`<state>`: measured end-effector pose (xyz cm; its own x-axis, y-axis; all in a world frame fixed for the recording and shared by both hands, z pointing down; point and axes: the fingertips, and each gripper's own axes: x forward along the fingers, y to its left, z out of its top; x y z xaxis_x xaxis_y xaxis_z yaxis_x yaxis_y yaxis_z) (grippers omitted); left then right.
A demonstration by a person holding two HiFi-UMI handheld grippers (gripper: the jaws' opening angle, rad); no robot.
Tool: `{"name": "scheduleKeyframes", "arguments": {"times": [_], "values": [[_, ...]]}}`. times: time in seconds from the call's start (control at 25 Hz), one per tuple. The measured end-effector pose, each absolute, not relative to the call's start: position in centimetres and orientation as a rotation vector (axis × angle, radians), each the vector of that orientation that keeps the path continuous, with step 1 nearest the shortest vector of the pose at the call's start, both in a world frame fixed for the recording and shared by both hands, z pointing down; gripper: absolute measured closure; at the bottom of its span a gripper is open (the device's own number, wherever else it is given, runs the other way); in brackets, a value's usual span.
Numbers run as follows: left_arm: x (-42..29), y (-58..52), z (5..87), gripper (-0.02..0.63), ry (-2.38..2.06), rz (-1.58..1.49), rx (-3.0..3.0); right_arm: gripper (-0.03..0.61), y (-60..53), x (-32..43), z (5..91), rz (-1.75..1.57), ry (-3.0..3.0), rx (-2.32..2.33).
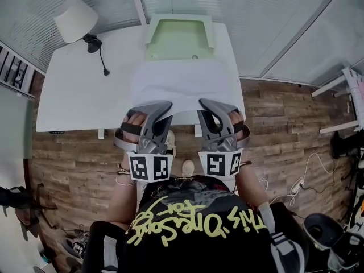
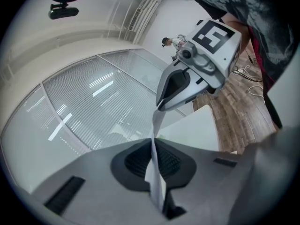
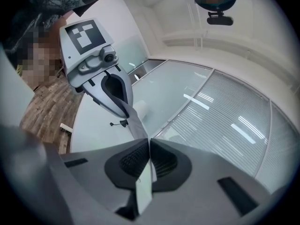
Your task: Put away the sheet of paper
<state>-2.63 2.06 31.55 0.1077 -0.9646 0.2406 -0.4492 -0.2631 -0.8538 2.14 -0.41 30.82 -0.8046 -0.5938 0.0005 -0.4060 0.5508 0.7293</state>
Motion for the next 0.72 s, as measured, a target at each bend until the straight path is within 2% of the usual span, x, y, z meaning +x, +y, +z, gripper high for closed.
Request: {"name": "scheduleKeyframes", "arguments": {"times": [0.72], "values": [[-6.0,-3.3,31.4,0.606,1.330,-1.078,-1.813,0.569,-5.6,-1.1,30.7,-1.092,-2.504,0.878]]}}
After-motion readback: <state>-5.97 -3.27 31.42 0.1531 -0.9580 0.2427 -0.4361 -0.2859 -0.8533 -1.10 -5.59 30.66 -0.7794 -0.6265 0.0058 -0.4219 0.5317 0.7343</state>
